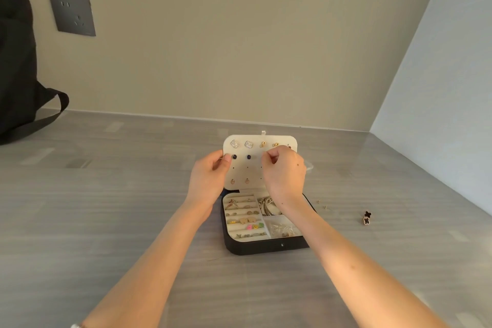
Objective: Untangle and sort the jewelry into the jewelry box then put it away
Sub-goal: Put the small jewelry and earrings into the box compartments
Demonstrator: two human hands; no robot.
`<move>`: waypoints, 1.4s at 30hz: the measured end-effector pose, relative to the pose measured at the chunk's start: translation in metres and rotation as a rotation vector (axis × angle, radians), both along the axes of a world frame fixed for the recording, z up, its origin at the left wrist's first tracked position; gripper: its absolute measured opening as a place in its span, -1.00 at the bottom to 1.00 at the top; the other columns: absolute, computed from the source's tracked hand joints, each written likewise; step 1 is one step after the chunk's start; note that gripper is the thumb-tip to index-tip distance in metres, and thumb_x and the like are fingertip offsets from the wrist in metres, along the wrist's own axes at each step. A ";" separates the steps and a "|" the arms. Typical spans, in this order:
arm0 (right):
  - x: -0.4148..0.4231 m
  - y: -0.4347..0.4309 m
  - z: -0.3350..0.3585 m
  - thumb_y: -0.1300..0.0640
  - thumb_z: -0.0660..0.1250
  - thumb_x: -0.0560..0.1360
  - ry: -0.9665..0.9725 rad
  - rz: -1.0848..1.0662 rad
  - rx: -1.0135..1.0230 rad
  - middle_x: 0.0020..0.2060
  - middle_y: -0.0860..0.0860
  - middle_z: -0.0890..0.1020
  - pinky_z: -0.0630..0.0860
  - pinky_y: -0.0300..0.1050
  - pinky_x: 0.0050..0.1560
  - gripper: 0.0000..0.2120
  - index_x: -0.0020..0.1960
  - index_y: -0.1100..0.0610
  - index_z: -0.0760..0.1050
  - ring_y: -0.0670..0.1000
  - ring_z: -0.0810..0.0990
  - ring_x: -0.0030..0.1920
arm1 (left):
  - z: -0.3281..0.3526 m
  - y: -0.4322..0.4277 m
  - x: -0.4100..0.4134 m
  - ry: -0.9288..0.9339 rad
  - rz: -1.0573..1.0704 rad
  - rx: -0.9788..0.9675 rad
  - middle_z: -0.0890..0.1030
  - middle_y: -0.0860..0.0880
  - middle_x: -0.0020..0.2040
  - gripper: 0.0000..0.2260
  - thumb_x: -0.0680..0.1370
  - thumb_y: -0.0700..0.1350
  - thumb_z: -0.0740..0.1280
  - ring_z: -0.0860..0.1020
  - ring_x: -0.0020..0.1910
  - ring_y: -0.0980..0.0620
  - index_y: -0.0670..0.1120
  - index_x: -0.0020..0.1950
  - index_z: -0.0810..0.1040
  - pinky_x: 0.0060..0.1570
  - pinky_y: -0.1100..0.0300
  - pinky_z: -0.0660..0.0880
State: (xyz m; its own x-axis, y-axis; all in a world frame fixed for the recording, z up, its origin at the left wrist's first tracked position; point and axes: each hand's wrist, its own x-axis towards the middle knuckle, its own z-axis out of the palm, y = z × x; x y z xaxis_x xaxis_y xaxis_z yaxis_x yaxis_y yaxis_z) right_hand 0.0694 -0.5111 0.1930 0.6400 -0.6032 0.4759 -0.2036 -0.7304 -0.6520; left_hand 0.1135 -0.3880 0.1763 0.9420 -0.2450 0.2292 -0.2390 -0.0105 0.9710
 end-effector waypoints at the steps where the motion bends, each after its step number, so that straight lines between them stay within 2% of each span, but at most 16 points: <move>1: 0.001 -0.001 0.000 0.25 0.19 0.48 0.013 -0.003 -0.008 -0.51 0.04 0.42 0.33 -0.13 -0.37 -0.73 -0.40 0.21 0.39 0.02 0.31 -0.44 | 0.000 0.000 0.000 -0.002 0.000 0.000 0.65 0.08 -0.02 -0.78 0.61 -0.12 0.19 0.57 -0.02 0.13 -0.07 0.15 0.59 -0.05 0.28 0.46; 3: 0.000 -0.003 0.003 0.20 0.24 0.50 0.040 0.012 0.013 -0.44 0.09 0.54 0.32 -0.16 -0.37 -0.74 -0.35 0.23 0.49 0.06 0.40 -0.38 | 0.001 0.000 -0.001 -0.004 -0.004 -0.001 0.64 0.08 -0.02 -0.78 0.61 -0.13 0.18 0.57 -0.02 0.17 -0.07 0.15 0.58 -0.09 0.33 0.46; 7: -0.011 -0.008 0.009 0.13 0.27 0.50 0.088 0.047 0.036 -0.30 -0.01 0.64 0.33 -0.29 -0.36 -0.80 -0.23 0.14 0.61 0.01 0.55 -0.24 | 0.001 0.000 -0.002 0.006 -0.015 -0.006 0.65 0.06 -0.01 -0.78 0.61 -0.12 0.18 0.57 -0.01 0.13 -0.07 0.16 0.58 -0.10 0.33 0.46; 10: -0.015 -0.005 0.005 0.16 0.23 0.50 0.105 0.024 0.000 -0.27 -0.01 0.65 0.45 -0.18 -0.27 -0.81 -0.19 0.14 0.60 0.03 0.59 -0.21 | 0.001 0.001 -0.003 0.017 -0.016 -0.013 0.65 0.07 0.00 -0.79 0.61 -0.12 0.18 0.57 0.00 0.14 -0.04 0.15 0.58 -0.05 0.30 0.48; 14: -0.012 0.003 0.000 0.17 0.20 0.50 0.089 -0.002 -0.082 -0.27 -0.03 0.64 0.46 -0.13 -0.27 -0.82 -0.16 0.12 0.57 0.03 0.58 -0.22 | 0.002 0.001 -0.005 0.017 -0.018 -0.006 0.66 0.06 -0.04 -0.78 0.61 -0.12 0.19 0.59 -0.02 0.09 -0.07 0.13 0.59 -0.04 0.21 0.50; 19: -0.007 0.005 0.007 0.27 0.19 0.41 0.086 0.014 -0.121 -0.34 0.09 0.58 0.29 -0.16 -0.40 -0.88 -0.25 0.21 0.48 0.10 0.49 -0.30 | 0.002 0.002 -0.005 0.009 -0.025 -0.005 0.66 -0.08 -0.06 -0.81 0.61 -0.13 0.19 0.58 -0.04 -0.04 0.00 -0.01 0.60 -0.01 0.07 0.51; 22: -0.005 0.005 0.017 0.32 0.18 0.33 0.149 0.042 -0.095 -0.45 0.07 0.39 0.13 -0.17 -0.45 -0.86 -0.37 0.17 0.31 0.09 0.31 -0.36 | 0.003 0.002 -0.005 0.002 -0.037 -0.013 0.64 -0.18 -0.03 -0.81 0.61 -0.15 0.19 0.53 -0.09 0.01 0.00 -0.08 0.58 -0.07 0.11 0.45; 25: -0.004 0.005 0.029 0.35 0.18 0.29 0.251 0.055 -0.060 -0.49 0.02 0.29 0.11 -0.17 -0.46 -0.79 -0.43 0.15 0.21 0.08 0.25 -0.41 | 0.003 0.003 -0.005 0.010 -0.046 -0.029 0.64 -0.18 -0.03 -0.81 0.61 -0.17 0.18 0.51 -0.11 0.03 -0.02 -0.07 0.58 -0.10 0.17 0.43; 27: -0.004 0.005 0.036 0.34 0.19 0.32 0.329 0.058 -0.048 -0.48 0.01 0.31 0.14 -0.19 -0.45 -0.78 -0.43 0.14 0.23 0.05 0.29 -0.44 | 0.004 0.003 -0.006 0.017 -0.056 -0.037 0.64 -0.17 -0.02 -0.79 0.61 -0.17 0.18 0.51 -0.10 0.03 0.02 -0.10 0.57 -0.07 0.14 0.44; 29: -0.005 0.005 0.037 0.29 0.20 0.37 0.380 0.062 -0.108 -0.43 0.00 0.35 0.22 -0.20 -0.39 -0.84 -0.37 0.16 0.34 0.08 0.35 -0.36 | 0.004 0.003 -0.006 0.018 -0.059 -0.039 0.64 -0.17 0.00 -0.78 0.61 -0.17 0.18 0.51 -0.09 0.04 0.06 -0.11 0.56 -0.04 0.14 0.44; 32: -0.008 0.004 0.032 0.26 0.20 0.41 0.359 0.064 -0.210 -0.42 -0.02 0.37 0.23 -0.20 -0.38 -0.85 -0.33 0.14 0.38 0.13 0.38 -0.29 | 0.004 0.004 -0.005 0.027 -0.056 -0.028 0.63 -0.18 0.00 -0.82 0.61 -0.16 0.18 0.50 -0.10 0.05 -0.05 -0.05 0.58 -0.07 0.17 0.42; 34: -0.017 -0.003 0.030 0.23 0.21 0.46 0.322 0.070 -0.220 -0.36 -0.02 0.51 0.26 -0.19 -0.37 -0.80 -0.34 0.13 0.42 0.12 0.43 -0.29 | 0.003 0.003 -0.004 0.019 -0.050 -0.019 0.63 -0.17 -0.04 -0.82 0.61 -0.14 0.18 0.50 -0.11 0.05 -0.12 -0.03 0.57 -0.09 0.19 0.41; 36: -0.037 -0.018 0.026 0.16 0.20 0.51 0.283 0.038 -0.243 -0.36 -0.03 0.53 0.30 -0.16 -0.33 -0.75 -0.33 0.12 0.47 0.11 0.46 -0.29 | 0.002 0.002 -0.003 0.012 -0.050 -0.018 0.61 -0.02 -0.10 -0.84 0.61 -0.13 0.17 0.52 -0.12 0.11 -0.06 0.05 0.55 -0.14 0.29 0.41; 39: -0.080 -0.056 0.014 0.18 0.17 0.51 0.262 -0.072 -0.246 -0.51 -0.03 0.31 0.27 -0.11 -0.32 -0.60 -0.48 0.05 0.20 0.15 0.31 -0.31 | 0.001 0.000 -0.002 0.029 -0.051 -0.025 0.58 0.12 -0.11 -0.74 0.61 -0.13 0.20 0.53 -0.15 0.28 -0.04 0.30 0.42 -0.30 0.50 0.41; 40: -0.093 -0.074 0.008 0.18 0.17 0.52 0.286 -0.114 -0.217 -0.51 -0.01 0.34 0.29 -0.09 -0.29 -0.60 -0.48 0.04 0.20 0.18 0.35 -0.29 | 0.001 -0.001 -0.002 0.035 -0.048 -0.029 0.58 0.13 -0.12 -0.70 0.60 -0.14 0.20 0.53 -0.16 0.29 -0.05 0.34 0.37 -0.33 0.52 0.41; 42: -0.118 -0.108 -0.004 0.18 0.21 0.52 0.340 -0.162 -0.174 -0.35 0.08 0.55 0.37 -0.06 -0.20 -0.71 -0.39 0.06 0.40 0.22 0.51 -0.19 | 0.000 -0.001 -0.005 0.044 -0.043 -0.048 0.59 0.13 -0.15 -0.64 0.60 -0.17 0.21 0.54 -0.18 0.29 -0.07 0.40 0.30 -0.36 0.54 0.41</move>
State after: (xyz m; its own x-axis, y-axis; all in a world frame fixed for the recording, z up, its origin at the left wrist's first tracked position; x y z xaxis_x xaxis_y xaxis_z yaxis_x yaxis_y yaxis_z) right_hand -0.0485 -0.6193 0.1890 0.6815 -0.6384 0.3578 -0.5076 -0.7645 -0.3973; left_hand 0.1089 -0.3894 0.1767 0.9403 -0.2747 0.2007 -0.1957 0.0458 0.9796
